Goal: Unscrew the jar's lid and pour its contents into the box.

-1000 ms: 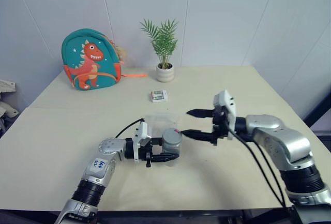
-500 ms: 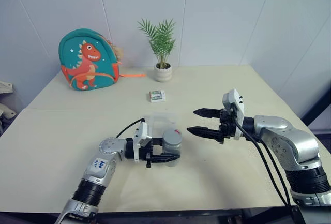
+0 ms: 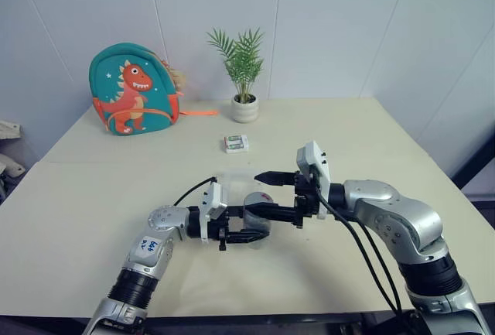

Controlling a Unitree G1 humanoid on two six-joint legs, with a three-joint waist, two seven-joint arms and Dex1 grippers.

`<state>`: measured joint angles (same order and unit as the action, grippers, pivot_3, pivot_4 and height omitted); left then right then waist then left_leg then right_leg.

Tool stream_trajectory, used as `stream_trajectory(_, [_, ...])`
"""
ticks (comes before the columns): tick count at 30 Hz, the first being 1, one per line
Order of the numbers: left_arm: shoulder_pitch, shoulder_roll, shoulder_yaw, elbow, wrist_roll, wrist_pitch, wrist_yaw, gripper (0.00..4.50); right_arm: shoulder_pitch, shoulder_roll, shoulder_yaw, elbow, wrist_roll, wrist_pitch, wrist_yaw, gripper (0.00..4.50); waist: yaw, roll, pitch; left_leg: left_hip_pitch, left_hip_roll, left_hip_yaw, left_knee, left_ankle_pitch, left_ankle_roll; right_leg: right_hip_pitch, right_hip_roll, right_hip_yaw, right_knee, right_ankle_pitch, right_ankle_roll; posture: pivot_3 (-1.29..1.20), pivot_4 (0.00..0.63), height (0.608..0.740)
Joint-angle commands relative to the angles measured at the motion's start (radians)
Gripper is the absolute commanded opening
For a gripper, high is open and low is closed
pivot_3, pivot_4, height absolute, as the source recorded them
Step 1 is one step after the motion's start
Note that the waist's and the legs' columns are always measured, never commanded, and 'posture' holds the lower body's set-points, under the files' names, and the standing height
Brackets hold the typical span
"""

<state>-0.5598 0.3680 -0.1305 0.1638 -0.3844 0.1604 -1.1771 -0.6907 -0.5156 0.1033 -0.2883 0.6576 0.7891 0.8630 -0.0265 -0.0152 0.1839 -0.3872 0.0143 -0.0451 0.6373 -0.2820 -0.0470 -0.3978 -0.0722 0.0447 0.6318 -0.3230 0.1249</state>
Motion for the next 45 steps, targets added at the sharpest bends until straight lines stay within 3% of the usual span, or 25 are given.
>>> stream_trajectory(1, [-0.010, -0.004, 0.008, -0.049, -0.012, -0.011, 0.000, 2.10, -0.016, 0.014, 0.012, -0.029, -0.012, -0.009, -0.013, 4.46, 0.000, 0.000, 0.000, 0.000, 0.000, 0.000, 0.000, 0.000, 0.000, 0.000, 0.000, 0.000, 0.000, 0.000, 0.000, 0.00, 0.150, 0.740])
stream_trajectory(12, [-0.007, -0.007, 0.007, -0.054, -0.013, -0.009, 0.010, 2.10, -0.006, 0.006, -0.007, 0.015, -0.049, -0.042, -0.001, 4.46, 0.000, 0.000, 0.000, 0.000, 0.000, 0.000, 0.000, 0.000, 0.000, 0.000, 0.000, 0.000, 0.000, 0.000, 0.000, 0.00, 0.150, 0.740])
stream_trajectory(37, [-0.008, 0.001, 0.009, -0.047, -0.016, -0.011, 0.010, 2.10, 0.077, -0.153, -0.168, 0.082, -0.015, -0.066, 0.072, 4.46, 0.001, 0.000, 0.000, 0.000, 0.000, 0.000, 0.000, 0.000, 0.000, 0.000, 0.000, 0.000, -0.001, 0.000, 0.000, 0.00, 0.150, 0.740])
stream_trajectory(45, [-0.005, 0.003, 0.011, -0.050, -0.017, -0.009, 0.011, 2.10, 0.036, -0.128, -0.171, 0.042, 0.044, -0.029, 0.077, 4.46, 0.000, 0.000, 0.000, 0.000, 0.000, 0.000, 0.000, 0.000, 0.000, 0.000, 0.000, 0.000, 0.000, 0.000, 0.000, 0.00, 0.150, 0.740])
